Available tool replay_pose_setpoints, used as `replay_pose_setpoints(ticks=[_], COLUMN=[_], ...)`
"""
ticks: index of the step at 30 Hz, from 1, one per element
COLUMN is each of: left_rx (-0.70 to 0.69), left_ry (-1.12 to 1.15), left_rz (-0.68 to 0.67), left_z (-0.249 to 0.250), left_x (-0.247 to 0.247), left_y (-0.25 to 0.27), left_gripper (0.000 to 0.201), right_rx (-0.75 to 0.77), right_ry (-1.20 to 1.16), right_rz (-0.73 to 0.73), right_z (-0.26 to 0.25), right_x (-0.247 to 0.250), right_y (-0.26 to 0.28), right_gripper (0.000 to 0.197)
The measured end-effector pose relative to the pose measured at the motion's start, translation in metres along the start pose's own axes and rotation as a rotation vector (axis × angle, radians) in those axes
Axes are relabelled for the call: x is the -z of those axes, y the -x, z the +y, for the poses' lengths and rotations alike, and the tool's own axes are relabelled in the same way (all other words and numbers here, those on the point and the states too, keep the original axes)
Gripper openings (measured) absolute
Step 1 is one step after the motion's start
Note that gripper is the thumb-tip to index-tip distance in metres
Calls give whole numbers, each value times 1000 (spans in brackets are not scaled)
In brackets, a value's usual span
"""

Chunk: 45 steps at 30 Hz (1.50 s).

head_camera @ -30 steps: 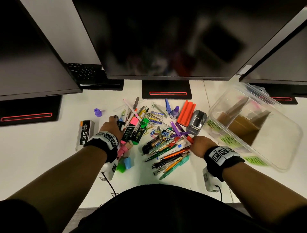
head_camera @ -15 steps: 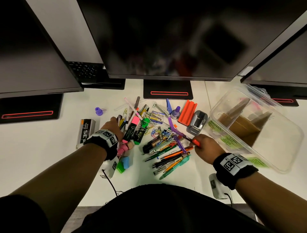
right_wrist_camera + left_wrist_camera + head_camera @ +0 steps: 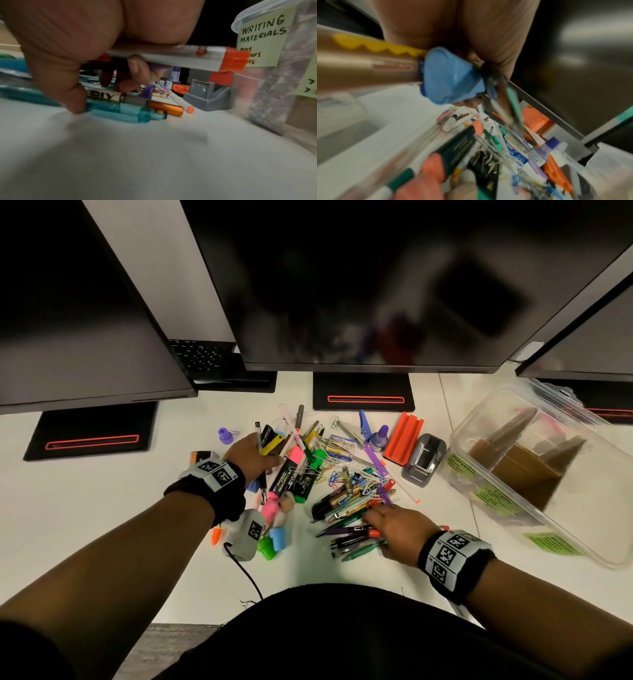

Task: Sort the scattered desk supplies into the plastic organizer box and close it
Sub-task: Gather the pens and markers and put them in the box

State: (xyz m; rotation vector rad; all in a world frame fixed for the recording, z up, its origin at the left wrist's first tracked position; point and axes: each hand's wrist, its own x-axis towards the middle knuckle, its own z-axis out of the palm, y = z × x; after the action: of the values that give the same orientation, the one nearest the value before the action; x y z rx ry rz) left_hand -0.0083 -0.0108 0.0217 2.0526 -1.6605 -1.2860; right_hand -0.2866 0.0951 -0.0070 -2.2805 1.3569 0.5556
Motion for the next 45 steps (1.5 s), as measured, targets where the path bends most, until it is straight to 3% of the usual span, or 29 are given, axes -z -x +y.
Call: replay_pose_setpoints(ticks=[3, 8, 11, 13, 17, 19, 22, 27, 29, 32, 36, 41, 45], left_rx=[-2, 35, 52, 51, -56, -97, -145, -214, -191, -145, -108, -110, -158], left_ry=[116, 408, 456, 349, -306, -508, -701, -836, -825, -758, -573, -334, -237], left_rz=[-43, -103, -101, -74, -126, -165, -215, -241, -243, -267, -248, -224, -225], left_z=[3, 6, 8, 9, 14, 18, 26, 45, 49, 50, 57, 71, 83], left_x=[2, 5, 4, 2, -5, -10, -14, -16, -15, -13, -10, -16, -27], left_y=[5, 4, 1, -3, -2, 1, 5, 4, 2, 1, 1, 4, 10], left_gripper=[26, 13, 9, 9, 27, 40, 47, 35, 36, 38, 40, 37, 29], right_rx=[8, -11, -68, -112, -193, -223, -258, -276, -315, -385, -411, -415, -435], right_ry=[23, 56, 33, -3, -85, -109, -178, -306, -407, -709, -1139, -1453, -1562], right_rz=[24, 76, 65, 51, 34, 24, 20, 37, 63, 76, 167, 306, 388], right_z=[-3, -6, -4, -2, 1, 4, 9, 13, 16, 19, 26, 32, 31], right_x=[2, 1, 0, 2, 14, 20, 29, 42, 47, 53, 67, 80, 83], right_y=[-2, -3, -1, 1, 5, 6, 6, 10, 10, 9, 20, 23, 17], right_gripper=[45, 41, 43, 40, 31, 33, 37, 31, 11, 27, 15, 7, 30])
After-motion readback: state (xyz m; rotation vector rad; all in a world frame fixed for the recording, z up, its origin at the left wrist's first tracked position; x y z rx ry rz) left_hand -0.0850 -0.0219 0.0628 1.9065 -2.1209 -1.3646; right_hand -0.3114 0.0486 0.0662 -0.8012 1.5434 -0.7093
